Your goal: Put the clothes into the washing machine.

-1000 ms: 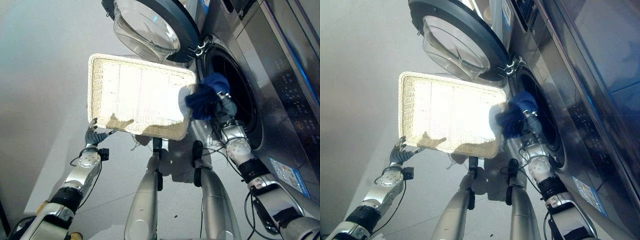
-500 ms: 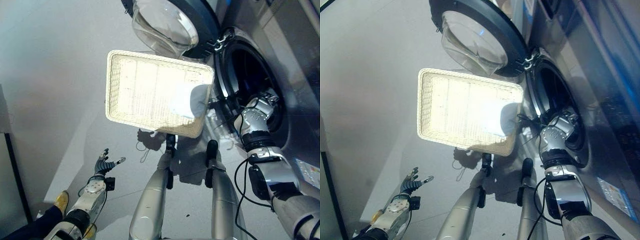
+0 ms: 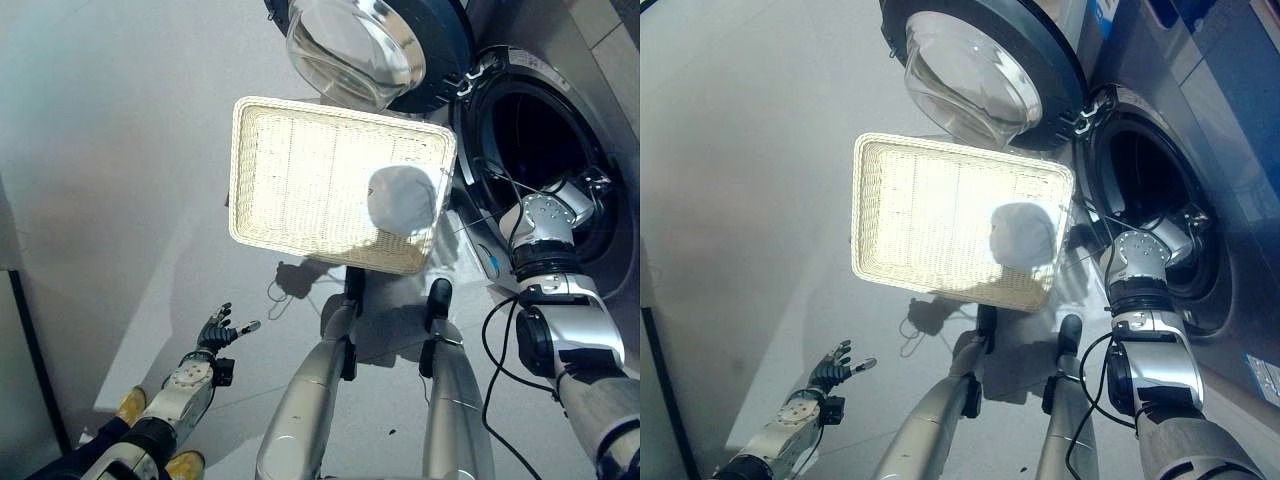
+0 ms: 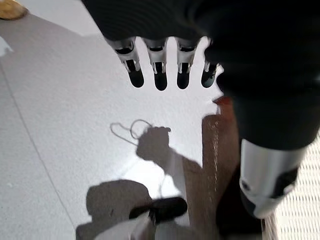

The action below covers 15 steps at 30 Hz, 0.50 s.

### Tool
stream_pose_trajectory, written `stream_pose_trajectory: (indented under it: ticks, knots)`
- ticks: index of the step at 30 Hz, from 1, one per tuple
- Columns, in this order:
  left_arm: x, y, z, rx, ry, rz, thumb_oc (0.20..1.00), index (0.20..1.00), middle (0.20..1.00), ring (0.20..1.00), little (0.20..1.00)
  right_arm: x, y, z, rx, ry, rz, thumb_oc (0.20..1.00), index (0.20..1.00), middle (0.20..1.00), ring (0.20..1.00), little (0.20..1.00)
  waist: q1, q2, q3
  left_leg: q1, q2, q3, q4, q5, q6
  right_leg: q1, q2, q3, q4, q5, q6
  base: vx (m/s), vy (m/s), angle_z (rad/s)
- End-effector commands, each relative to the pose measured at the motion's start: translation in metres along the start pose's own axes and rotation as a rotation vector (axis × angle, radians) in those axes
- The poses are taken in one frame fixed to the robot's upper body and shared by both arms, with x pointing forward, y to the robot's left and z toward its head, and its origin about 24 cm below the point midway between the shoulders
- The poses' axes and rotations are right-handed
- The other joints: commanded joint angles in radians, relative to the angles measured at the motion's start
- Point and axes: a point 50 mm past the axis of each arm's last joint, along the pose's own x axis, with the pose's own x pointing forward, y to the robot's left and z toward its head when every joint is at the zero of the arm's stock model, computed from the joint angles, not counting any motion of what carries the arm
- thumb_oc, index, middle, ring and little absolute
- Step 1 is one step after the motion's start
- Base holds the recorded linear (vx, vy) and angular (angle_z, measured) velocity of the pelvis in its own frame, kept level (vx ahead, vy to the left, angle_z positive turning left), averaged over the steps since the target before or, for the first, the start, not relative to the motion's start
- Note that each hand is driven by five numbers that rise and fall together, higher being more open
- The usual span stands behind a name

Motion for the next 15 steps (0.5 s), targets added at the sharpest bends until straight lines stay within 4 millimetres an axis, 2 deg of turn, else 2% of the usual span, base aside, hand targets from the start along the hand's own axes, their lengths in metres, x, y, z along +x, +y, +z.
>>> stream_pose_trajectory:
  ticks: [1,3,5,7,8,10,11,12,15]
  knots:
    - [-0.003,-0.005,-0.019,-0.075,0.073,0.022,1.000,1.000,1.000,1.000,1.000,0.027,0.027,0.063,-0.166,-0.055,0.110,1.000,1.000,1.000,1.000,1.000,-0.037,0.083,-0.016,-0.080,-0.004,-0.056,0.138,-0.084,-0.075,0.003,0.109,-0.078,-0.097,0.080,-0.064,0.00,-0.016,-0.10]
    - [-0.003,-0.011,-0.019,-0.090,0.063,0.014,1.000,1.000,1.000,1.000,1.000,0.023,0.013,0.044,-0.283,0.020,0.188,1.000,1.000,1.000,1.000,1.000,-0.034,0.080,-0.016,-0.090,-0.003,-0.060,0.132,-0.079,-0.073,-0.006,0.115,-0.076,-0.096,0.079,-0.067,-0.01,-0.021,-0.18]
    - [-0.002,-0.015,-0.018,-0.100,0.053,0.012,1.000,1.000,1.000,1.000,1.000,0.019,0.007,0.036,-0.382,0.032,0.237,1.000,1.000,1.000,1.000,1.000,-0.034,0.079,-0.016,-0.092,-0.003,-0.061,0.125,-0.077,-0.072,-0.008,0.120,-0.075,-0.098,0.078,-0.068,-0.03,-0.010,-0.14]
    - [-0.001,-0.019,-0.015,-0.106,0.045,0.011,1.000,1.000,1.000,1.000,1.000,0.015,0.004,0.030,-0.553,0.022,0.317,1.000,1.000,1.000,1.000,1.000,-0.032,0.076,-0.016,-0.091,-0.003,-0.061,0.114,-0.074,-0.070,-0.008,0.124,-0.075,-0.103,0.078,-0.068,-0.03,-0.001,-0.15]
    - [-0.002,-0.020,-0.017,-0.105,0.046,0.008,1.000,1.000,1.000,1.000,1.000,0.013,0.003,0.029,-0.673,0.003,0.357,1.000,1.000,1.000,1.000,1.000,-0.032,0.074,-0.016,-0.081,-0.004,-0.062,0.112,-0.084,-0.071,-0.001,0.127,-0.074,-0.100,0.067,-0.067,-0.04,0.014,-0.19]
    - [-0.001,-0.021,-0.016,-0.114,0.040,0.010,1.000,1.000,1.000,1.000,1.000,0.009,0.004,0.025,-0.793,-0.019,0.408,1.000,1.000,1.000,1.000,1.000,-0.034,0.072,-0.016,-0.091,-0.004,-0.060,0.107,-0.070,-0.071,-0.011,0.130,-0.075,-0.108,0.083,-0.068,-0.05,0.022,-0.14]
    - [-0.001,-0.021,-0.016,-0.115,0.040,0.010,1.000,1.000,1.000,1.000,1.000,0.008,0.005,0.024,-0.798,-0.021,0.408,1.000,1.000,1.000,1.000,1.000,-0.035,0.072,-0.016,-0.091,-0.004,-0.059,0.107,-0.070,-0.071,-0.011,0.130,-0.075,-0.108,0.083,-0.068,-0.01,0.025,-0.09]
    - [-0.002,-0.022,-0.019,-0.122,0.046,0.010,1.000,1.000,1.000,1.000,1.000,0.007,0.000,0.027,-0.876,-0.033,0.435,1.000,1.000,1.000,1.000,1.000,-0.037,0.067,-0.016,-0.082,-0.003,-0.059,0.107,-0.082,-0.071,-0.004,0.130,-0.074,-0.106,0.073,-0.066,-0.02,0.025,-0.07]
    - [-0.002,-0.022,-0.021,-0.139,0.046,0.016,1.000,1.000,1.000,1.000,1.000,0.004,-0.007,0.030,-0.924,-0.041,0.455,1.000,1.000,1.000,1.000,1.000,-0.043,0.055,-0.016,-0.089,-0.002,-0.060,0.104,-0.073,-0.071,-0.009,0.131,-0.074,-0.115,0.090,-0.064,-0.04,0.024,-0.04]
